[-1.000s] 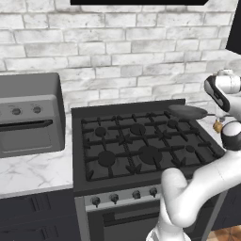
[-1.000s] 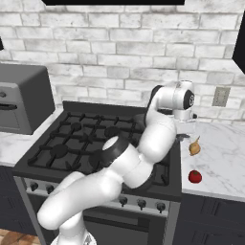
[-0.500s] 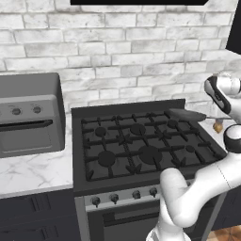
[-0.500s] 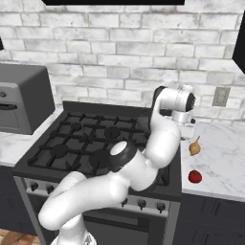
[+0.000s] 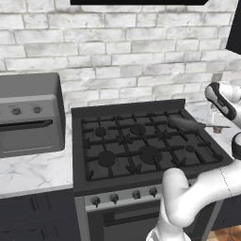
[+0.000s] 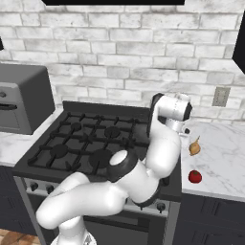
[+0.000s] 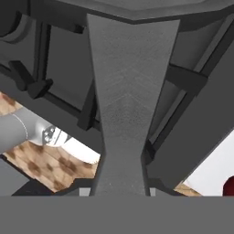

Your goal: Place the pan on the rear right burner on the stove. Then place the tomato and the onion in the pan and turn on the rear right burner.

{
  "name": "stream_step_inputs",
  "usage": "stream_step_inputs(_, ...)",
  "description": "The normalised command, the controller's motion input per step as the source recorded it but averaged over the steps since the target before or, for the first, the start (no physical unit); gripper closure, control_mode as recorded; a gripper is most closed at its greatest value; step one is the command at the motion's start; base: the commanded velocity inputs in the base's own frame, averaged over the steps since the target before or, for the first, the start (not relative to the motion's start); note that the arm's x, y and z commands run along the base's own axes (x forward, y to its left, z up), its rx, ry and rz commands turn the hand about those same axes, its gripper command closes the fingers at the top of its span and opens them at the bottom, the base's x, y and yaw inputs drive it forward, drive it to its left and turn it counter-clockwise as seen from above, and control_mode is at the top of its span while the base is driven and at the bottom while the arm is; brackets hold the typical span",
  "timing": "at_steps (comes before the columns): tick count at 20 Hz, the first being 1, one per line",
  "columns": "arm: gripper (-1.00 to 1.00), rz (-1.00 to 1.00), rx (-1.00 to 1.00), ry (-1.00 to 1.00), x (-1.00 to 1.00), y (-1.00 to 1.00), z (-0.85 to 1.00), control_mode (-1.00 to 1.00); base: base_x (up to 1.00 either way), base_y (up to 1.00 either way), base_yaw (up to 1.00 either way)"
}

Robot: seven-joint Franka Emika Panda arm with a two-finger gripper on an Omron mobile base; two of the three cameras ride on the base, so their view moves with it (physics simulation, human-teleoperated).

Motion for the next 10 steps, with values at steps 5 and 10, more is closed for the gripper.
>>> stream_step_inputs(5,1.00,-0.06,-0.04,0.00,-0.19,0.31,-0.14,-1.00,0.00,0.00,0.00)
stream_step_inputs(10,1.00,-0.04,-0.05,-0.02,0.01,0.16,0.00,-1.00,0.00,0.00,0.00)
